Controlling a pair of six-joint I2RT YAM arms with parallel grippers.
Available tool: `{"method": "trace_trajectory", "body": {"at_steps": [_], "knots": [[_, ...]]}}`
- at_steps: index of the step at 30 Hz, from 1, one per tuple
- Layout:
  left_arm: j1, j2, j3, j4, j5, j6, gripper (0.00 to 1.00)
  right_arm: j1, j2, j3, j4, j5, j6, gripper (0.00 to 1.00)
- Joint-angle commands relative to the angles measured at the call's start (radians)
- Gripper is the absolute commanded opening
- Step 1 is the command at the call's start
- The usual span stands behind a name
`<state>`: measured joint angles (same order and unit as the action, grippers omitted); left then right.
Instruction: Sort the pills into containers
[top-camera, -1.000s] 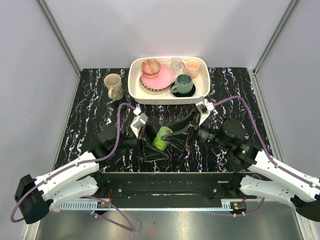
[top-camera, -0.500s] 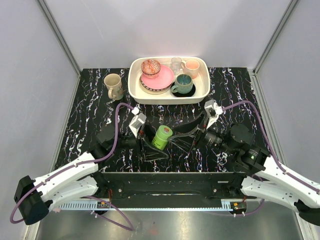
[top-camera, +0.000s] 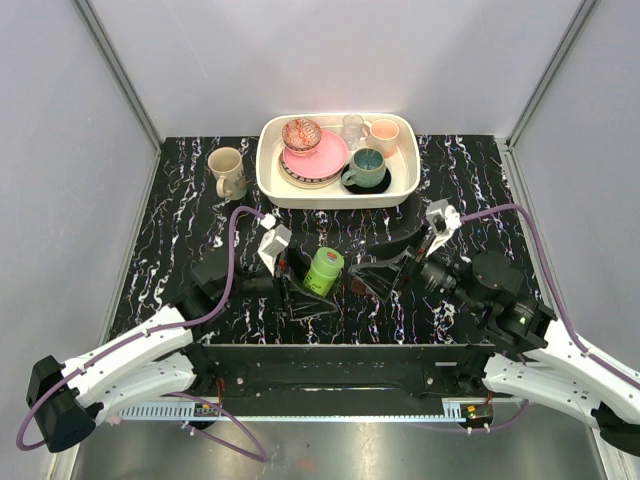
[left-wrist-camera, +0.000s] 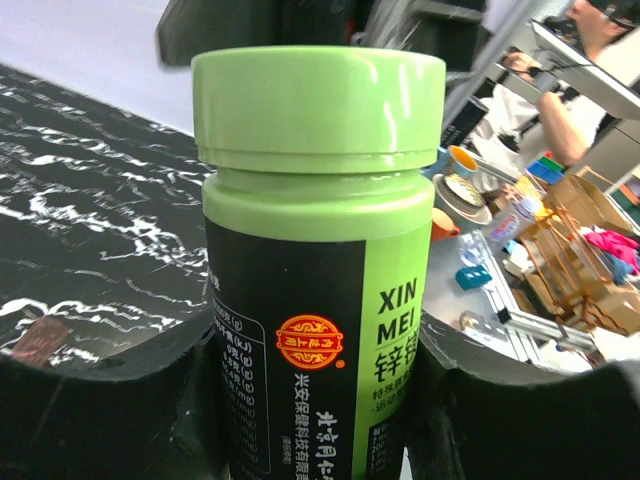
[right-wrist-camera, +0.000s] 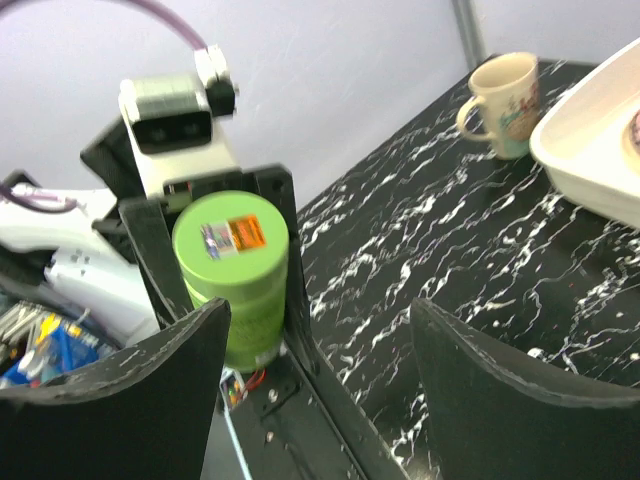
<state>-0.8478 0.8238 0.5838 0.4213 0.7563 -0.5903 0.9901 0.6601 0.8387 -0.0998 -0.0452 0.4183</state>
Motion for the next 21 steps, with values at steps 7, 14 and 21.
{"method": "trace_trajectory", "body": {"at_steps": [7, 14, 21], "knots": [[-0.002, -0.018, 0.103, -0.177, -0.236, 0.098, 0.00, 0.001, 0.174, 0.204, -0.017, 0.269, 0.126, 0.80], [-0.005, -0.014, 0.106, -0.196, -0.275, 0.096, 0.00, 0.002, 0.317, 0.253, 0.014, 0.213, 0.224, 0.83], [-0.005, -0.003, 0.102, -0.194, -0.279, 0.098, 0.00, 0.002, 0.343, 0.255, 0.028, 0.180, 0.255, 0.85]]}}
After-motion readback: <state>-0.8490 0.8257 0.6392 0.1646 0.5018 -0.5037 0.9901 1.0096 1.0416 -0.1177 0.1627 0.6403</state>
